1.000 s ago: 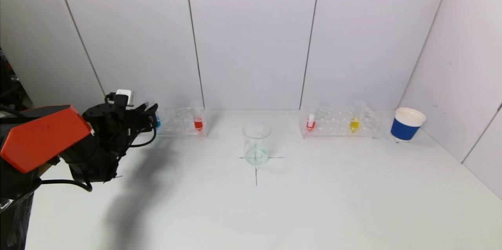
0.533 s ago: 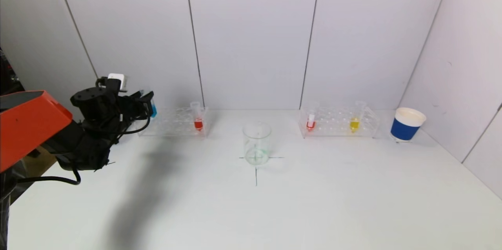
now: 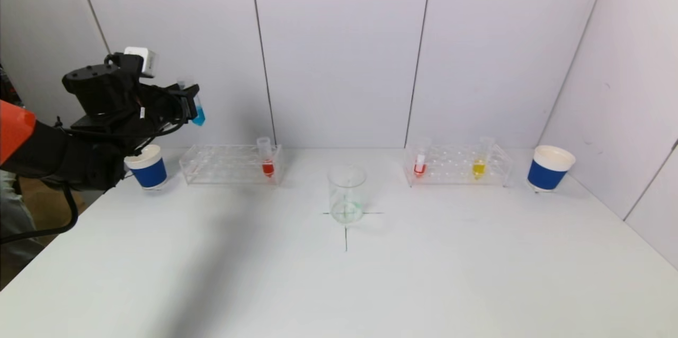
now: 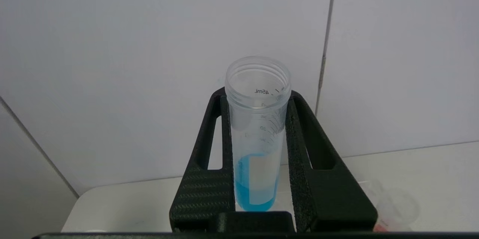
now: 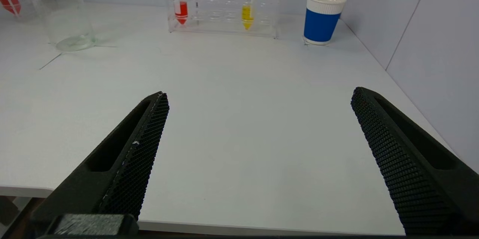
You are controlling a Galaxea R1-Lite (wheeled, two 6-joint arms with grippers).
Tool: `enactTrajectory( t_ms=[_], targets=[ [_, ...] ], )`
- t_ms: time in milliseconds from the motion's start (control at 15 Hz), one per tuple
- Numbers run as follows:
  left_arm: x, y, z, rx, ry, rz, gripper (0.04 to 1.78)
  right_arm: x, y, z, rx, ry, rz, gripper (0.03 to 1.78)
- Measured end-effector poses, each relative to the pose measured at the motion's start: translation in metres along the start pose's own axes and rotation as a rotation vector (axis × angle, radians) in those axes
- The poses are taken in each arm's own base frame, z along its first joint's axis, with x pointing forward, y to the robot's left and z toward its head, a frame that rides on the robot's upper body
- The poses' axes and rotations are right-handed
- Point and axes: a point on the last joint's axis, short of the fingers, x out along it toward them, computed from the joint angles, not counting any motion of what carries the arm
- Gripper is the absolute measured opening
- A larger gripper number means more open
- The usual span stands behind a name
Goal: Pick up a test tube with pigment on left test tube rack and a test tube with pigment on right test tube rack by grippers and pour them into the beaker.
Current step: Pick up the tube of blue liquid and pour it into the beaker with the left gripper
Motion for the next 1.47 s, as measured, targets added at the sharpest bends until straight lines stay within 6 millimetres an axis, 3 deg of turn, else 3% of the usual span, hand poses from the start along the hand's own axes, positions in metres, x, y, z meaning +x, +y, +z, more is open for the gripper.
enactTrajectory(
  t_ms=[400, 533, 1000, 1333, 1467],
  targets=[
    [0.013, -0.037, 0.079, -0.01, -0.019, -0.106, 0.43, 0.0, 0.0, 0.0, 0.0, 0.0, 0.0, 1.77],
    [0.02, -0.052, 0.09, 0.017, -0.003, -0.15, 0.43, 0.0, 0.0, 0.0, 0.0, 0.0, 0.0, 1.77],
    [0.066, -0.099, 0.087, 0.153, -0.106, -0.294, 0.43, 0.0, 0.0, 0.0, 0.0, 0.0, 0.0, 1.77],
    [0.089, -0.144, 0.055, 0.197, -0.117, -0.451, 0.43, 0.0, 0.0, 0.0, 0.0, 0.0, 0.0, 1.77],
    [0.095, -0.152, 0.039, 0.206, -0.11, -0.514, 0.43, 0.0, 0.0, 0.0, 0.0, 0.0, 0.0, 1.77]
  ],
)
